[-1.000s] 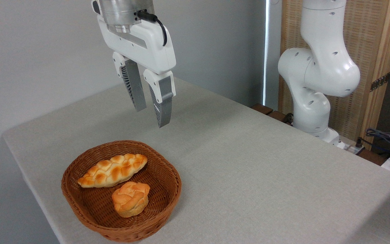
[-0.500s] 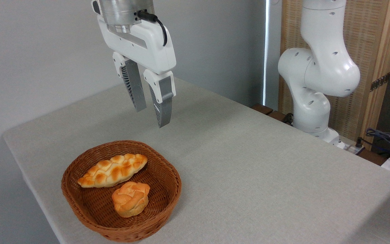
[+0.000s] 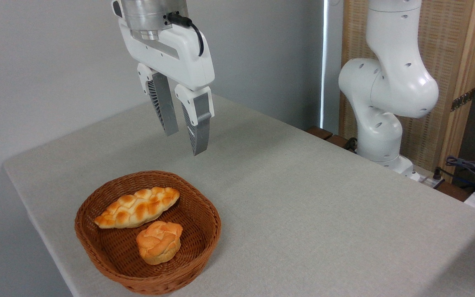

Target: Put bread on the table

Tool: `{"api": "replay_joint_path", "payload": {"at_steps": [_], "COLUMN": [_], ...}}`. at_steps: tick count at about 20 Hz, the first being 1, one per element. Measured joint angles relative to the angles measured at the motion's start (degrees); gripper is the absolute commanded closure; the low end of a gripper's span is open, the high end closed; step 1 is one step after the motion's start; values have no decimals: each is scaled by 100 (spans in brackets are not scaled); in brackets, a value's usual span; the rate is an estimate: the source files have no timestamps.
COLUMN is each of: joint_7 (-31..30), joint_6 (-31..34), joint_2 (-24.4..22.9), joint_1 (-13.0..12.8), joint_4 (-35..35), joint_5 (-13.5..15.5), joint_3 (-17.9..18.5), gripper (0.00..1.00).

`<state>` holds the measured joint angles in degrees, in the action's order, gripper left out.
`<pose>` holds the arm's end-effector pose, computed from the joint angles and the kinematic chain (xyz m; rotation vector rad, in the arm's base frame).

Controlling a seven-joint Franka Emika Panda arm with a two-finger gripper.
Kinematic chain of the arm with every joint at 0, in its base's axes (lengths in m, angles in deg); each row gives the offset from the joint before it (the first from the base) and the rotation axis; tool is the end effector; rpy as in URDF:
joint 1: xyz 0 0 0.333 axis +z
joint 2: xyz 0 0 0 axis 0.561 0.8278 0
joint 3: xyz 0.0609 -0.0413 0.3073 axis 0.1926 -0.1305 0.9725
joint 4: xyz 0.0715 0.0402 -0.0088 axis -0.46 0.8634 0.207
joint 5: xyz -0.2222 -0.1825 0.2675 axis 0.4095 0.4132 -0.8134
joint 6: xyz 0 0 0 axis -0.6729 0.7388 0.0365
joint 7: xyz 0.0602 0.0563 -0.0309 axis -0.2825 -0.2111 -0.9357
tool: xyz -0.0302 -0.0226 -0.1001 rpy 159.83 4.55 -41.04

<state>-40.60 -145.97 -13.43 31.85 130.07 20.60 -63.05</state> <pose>0.5537 -0.0305 0.6236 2.8520 -1.1766 0.0257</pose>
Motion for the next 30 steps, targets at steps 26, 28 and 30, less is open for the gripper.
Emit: {"api": "replay_joint_path", "payload": {"at_steps": [26,28,30], "joint_7": [1,1,2], "joint_6": [-1252,-1387,-1591], "joint_2": [12,16,17], "joint_1": [11,-6,-26], "joint_4": [174,302,428], "joint_5": [5,37,170], "joint_3": [1,-13,-26], "gripper": [0,0,0]}}
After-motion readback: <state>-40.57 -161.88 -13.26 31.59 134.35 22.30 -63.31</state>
